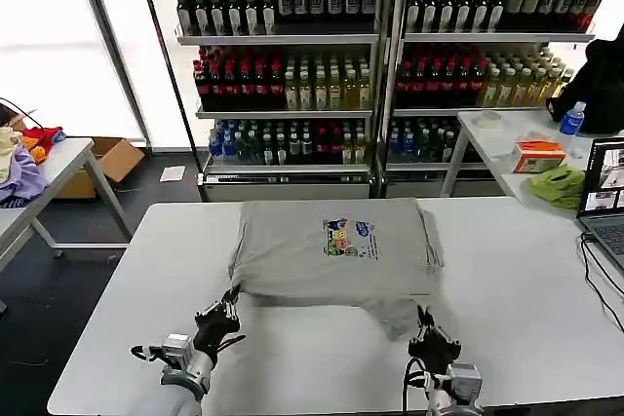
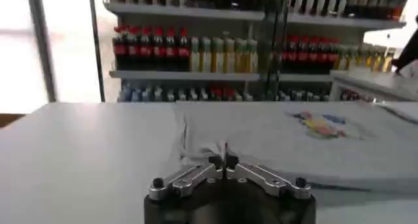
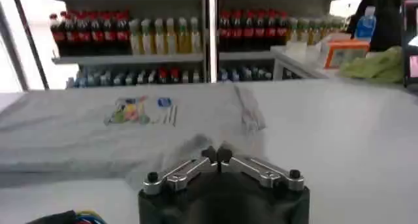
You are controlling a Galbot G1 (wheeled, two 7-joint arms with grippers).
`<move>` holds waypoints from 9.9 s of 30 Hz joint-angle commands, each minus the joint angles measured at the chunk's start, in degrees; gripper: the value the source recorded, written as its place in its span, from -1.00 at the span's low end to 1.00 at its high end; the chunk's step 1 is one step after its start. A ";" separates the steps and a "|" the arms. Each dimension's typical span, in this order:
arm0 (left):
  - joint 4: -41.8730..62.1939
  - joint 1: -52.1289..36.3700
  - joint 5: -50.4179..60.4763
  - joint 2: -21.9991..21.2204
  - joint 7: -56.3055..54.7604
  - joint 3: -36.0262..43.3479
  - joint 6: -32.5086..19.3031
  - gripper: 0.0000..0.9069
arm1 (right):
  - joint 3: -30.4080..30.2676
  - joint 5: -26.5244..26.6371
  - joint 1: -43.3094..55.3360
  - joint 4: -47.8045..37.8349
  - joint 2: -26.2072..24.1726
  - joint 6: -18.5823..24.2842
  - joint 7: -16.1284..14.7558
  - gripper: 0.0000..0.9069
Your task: Fold and organize the clothes.
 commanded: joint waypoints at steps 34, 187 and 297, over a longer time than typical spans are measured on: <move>29.87 -31.96 -9.23 2.37 -3.42 10.13 5.30 -1.00 | -4.47 1.66 38.42 -36.73 0.83 -3.42 -4.43 -1.00; -15.43 22.26 0.54 3.98 -8.49 -0.33 5.66 -0.98 | 4.44 0.17 -15.47 2.88 -2.92 -3.38 9.42 -1.00; 33.43 -37.16 -15.81 14.30 4.68 18.44 12.56 0.02 | -11.67 8.48 56.06 -63.10 -1.30 -9.69 -11.90 1.00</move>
